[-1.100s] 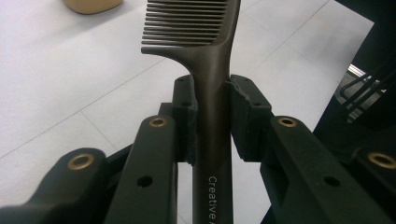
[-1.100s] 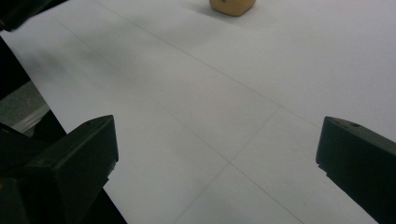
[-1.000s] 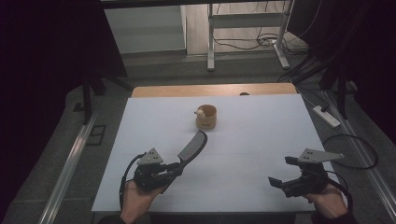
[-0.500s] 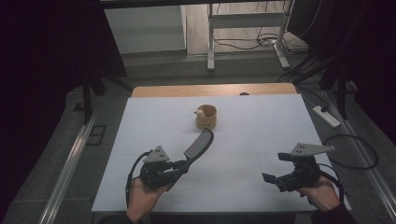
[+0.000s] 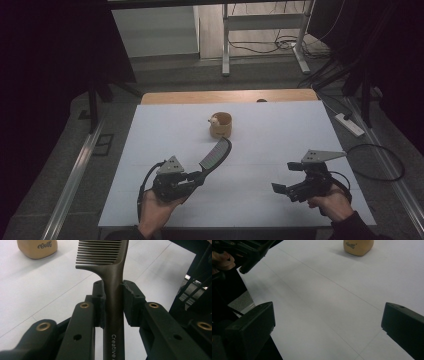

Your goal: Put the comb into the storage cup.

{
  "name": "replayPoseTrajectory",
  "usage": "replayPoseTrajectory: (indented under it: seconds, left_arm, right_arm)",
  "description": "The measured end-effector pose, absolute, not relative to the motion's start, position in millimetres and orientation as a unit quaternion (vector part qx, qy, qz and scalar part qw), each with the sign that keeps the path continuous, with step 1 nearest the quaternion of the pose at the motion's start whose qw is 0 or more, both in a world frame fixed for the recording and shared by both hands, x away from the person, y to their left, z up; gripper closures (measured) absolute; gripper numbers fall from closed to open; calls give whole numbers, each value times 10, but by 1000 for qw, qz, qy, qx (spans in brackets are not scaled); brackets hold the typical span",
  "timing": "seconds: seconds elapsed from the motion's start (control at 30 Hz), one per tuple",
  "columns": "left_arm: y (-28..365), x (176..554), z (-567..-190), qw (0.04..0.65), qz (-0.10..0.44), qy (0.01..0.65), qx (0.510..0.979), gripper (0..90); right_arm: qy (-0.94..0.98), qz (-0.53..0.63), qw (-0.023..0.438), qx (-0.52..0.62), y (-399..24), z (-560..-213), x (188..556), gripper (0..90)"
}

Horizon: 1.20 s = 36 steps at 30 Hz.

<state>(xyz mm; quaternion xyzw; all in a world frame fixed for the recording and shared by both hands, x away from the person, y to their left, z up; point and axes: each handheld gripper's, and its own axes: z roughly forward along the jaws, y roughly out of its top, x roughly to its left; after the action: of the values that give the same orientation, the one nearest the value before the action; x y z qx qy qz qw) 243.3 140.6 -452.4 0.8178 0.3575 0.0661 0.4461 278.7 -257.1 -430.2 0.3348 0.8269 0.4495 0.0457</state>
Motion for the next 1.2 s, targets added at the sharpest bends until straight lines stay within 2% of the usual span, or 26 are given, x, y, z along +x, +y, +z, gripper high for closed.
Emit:
replayPoseTrajectory:
  seconds: [0.7,1.2]
  left_arm:
    - [1316,2511,-4555,450,63,355,817,720]
    - [1269,2537,-4583,452,54,350,819,720]
  right_arm:
    - [817,467,-22,337,-2268,-4308,3022,0]
    - [809,464,-49,357,-2124,-4281,3169,0]
